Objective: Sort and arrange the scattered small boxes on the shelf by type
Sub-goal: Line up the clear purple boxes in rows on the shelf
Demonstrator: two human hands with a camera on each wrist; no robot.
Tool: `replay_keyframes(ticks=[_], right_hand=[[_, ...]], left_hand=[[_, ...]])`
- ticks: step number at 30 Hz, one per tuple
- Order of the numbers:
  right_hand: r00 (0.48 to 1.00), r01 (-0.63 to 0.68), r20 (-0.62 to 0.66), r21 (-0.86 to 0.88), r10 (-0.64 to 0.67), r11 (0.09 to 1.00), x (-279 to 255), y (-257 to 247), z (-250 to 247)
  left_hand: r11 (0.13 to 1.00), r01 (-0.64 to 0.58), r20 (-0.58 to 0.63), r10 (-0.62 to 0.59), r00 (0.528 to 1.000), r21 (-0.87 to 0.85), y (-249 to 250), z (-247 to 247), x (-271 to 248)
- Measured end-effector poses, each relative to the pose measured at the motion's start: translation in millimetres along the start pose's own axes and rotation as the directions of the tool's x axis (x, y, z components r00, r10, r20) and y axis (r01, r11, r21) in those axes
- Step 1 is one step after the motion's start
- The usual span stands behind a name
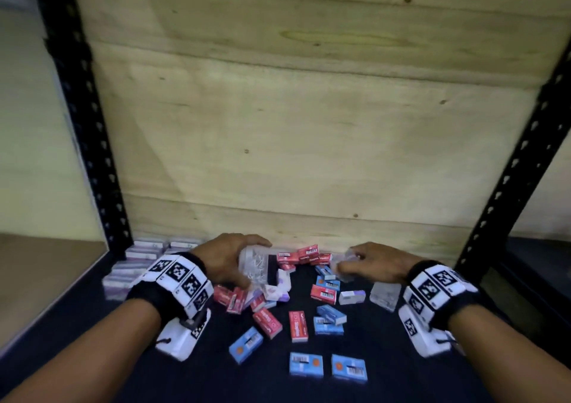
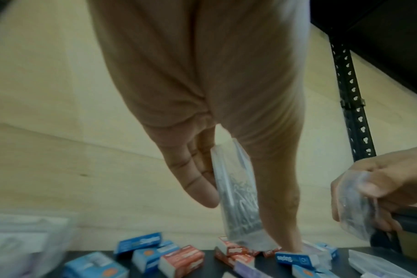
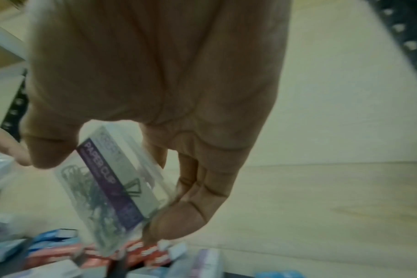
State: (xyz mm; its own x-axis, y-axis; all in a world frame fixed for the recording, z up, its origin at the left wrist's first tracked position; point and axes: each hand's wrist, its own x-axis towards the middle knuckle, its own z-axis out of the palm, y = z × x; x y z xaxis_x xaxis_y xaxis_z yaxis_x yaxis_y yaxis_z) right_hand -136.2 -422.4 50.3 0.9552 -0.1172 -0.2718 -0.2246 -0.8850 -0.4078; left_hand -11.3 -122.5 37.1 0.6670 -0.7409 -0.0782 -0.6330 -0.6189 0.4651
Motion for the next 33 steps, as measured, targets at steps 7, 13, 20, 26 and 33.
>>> replay_keyframes(ticks=[7, 13, 20, 26, 33], right_hand=[[0.975, 0.2, 0.126, -0.123, -0.184, 0.972, 31.0, -83.6, 46.3], [0.93, 0.315, 0.246, -0.151, -0.273, 0.937, 42.5, -152.3, 86.8], [0.907, 0.385, 0.305, -0.332, -0.288, 0.861, 49.2, -195.3, 130.9], [0.917, 0.366, 0.305, -0.386, -0.258, 0.847, 52.7, -199.8, 143.8], [0.928, 0.34, 0.276, -0.355, -0.25, 0.871, 53.7, -202.8, 146.5]], left_hand=[[0.994, 0.11, -0.025, -0.11, 0.994, -0.015, -54.1, -9.4, -71.5], [0.97, 0.242, -0.034, -0.241, 0.97, 0.008, -97.9, -9.0, -117.5], [0.952, 0.285, -0.044, -0.282, 0.958, 0.112, -117.5, 3.4, -142.6], [0.96, 0.252, -0.013, -0.253, 0.967, 0.124, -115.4, 5.2, -150.7], [0.953, 0.254, 0.081, -0.27, 0.959, 0.165, -111.5, 15.5, -147.5]])
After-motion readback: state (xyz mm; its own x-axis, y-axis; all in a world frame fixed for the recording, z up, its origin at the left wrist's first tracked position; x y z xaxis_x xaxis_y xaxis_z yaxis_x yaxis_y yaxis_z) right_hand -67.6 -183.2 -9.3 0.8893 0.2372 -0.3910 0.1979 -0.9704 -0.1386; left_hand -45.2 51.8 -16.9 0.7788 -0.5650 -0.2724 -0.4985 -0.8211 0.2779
